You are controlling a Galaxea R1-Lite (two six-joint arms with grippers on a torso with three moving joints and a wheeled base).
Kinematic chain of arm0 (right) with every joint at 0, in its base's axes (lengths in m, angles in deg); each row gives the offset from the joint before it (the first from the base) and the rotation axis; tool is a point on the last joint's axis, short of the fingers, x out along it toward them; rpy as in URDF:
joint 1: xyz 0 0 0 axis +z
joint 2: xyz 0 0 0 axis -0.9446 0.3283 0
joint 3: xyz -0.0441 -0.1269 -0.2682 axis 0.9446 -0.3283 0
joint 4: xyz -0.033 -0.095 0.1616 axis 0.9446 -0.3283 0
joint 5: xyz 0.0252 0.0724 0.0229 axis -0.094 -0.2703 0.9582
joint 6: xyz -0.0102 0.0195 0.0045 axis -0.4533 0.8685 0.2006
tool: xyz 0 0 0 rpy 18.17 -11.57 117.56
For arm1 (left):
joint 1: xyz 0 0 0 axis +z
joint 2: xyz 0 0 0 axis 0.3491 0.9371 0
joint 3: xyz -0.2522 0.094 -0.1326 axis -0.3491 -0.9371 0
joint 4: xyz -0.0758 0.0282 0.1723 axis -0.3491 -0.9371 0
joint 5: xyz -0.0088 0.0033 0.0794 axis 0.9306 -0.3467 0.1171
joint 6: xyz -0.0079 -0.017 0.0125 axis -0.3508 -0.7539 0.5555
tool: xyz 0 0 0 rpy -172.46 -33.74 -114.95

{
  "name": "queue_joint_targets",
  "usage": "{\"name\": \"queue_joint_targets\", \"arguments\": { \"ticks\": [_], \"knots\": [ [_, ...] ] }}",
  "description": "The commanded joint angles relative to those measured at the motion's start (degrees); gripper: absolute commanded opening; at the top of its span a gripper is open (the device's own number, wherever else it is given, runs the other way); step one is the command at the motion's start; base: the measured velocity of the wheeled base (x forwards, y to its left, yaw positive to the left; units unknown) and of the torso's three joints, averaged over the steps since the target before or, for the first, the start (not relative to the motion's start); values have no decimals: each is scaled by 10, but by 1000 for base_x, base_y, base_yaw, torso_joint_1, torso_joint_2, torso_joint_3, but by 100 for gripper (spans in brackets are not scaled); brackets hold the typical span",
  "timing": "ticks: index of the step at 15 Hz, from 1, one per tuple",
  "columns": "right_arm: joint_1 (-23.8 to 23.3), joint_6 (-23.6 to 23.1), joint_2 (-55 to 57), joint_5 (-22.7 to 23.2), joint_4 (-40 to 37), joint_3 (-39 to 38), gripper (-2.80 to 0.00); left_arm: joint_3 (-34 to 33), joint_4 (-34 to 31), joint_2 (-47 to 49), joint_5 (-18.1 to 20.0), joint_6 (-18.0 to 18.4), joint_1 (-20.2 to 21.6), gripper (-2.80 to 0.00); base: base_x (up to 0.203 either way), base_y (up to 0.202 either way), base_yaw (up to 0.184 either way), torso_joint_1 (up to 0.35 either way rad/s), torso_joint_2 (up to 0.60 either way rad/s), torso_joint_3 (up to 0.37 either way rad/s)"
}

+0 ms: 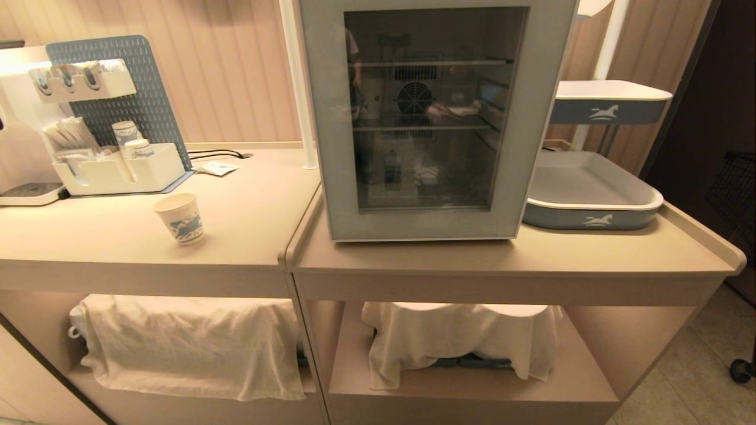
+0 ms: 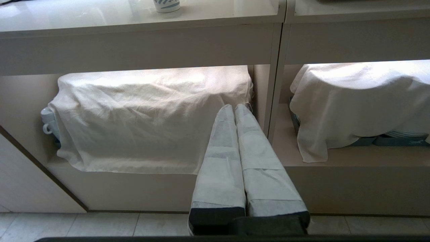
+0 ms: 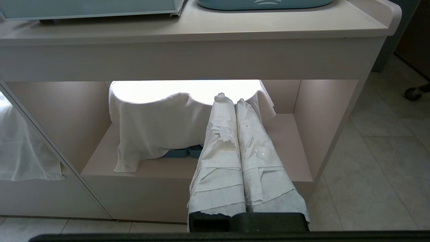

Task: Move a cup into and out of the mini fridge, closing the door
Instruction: Open the freezer door

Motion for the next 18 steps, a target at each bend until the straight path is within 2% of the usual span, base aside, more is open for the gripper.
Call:
{"name": "queue_joint_targets", "arguments": {
  "ticks": [1, 6, 8, 10, 11, 13, 15, 17, 18],
  "knots": [
    [0, 0, 1, 0, 0, 0, -280, 0, 1, 0, 0, 3, 0, -280, 0, 0, 0, 0, 0, 0],
    [0, 0, 1, 0, 0, 0, -280, 12, 1, 0, 7, 11, 0, -280, 0, 0, 0, 0, 0, 0],
    [0, 0, 1, 0, 0, 0, -280, 99, -27, 22, 37, 10, 0, -280, 0, 0, 0, 0, 0, 0],
    [0, 0, 1, 0, 0, 0, -280, 276, -77, 105, 75, 4, -2, -280, 0, 0, 0, 0, 0, 0],
    [0, 0, 0, 0, 0, 0, -280, 398, -105, 172, 95, -9, -5, -280, 0, 0, 0, 0, 0, 0],
    [0, 0, 1, 0, 0, 0, -280, 702, -155, 340, 135, -57, -14, -280, 0, 0, 0, 0, 0, 0],
    [0, 0, 0, 0, 0, 0, -280, 942, -153, 478, 173, -99, -17, -280, 0, 0, 0, 0, 0, 0],
    [0, 0, 1, 0, 0, 0, -280, 1093, -133, 584, 214, -153, -19, -280, 0, 0, 0, 0, 0, 0],
    [0, 0, 1, 0, 0, 0, -280, 1133, -120, 639, 235, -180, -20, -280, 0, 0, 0, 0, 0, 0]
  ]
}}
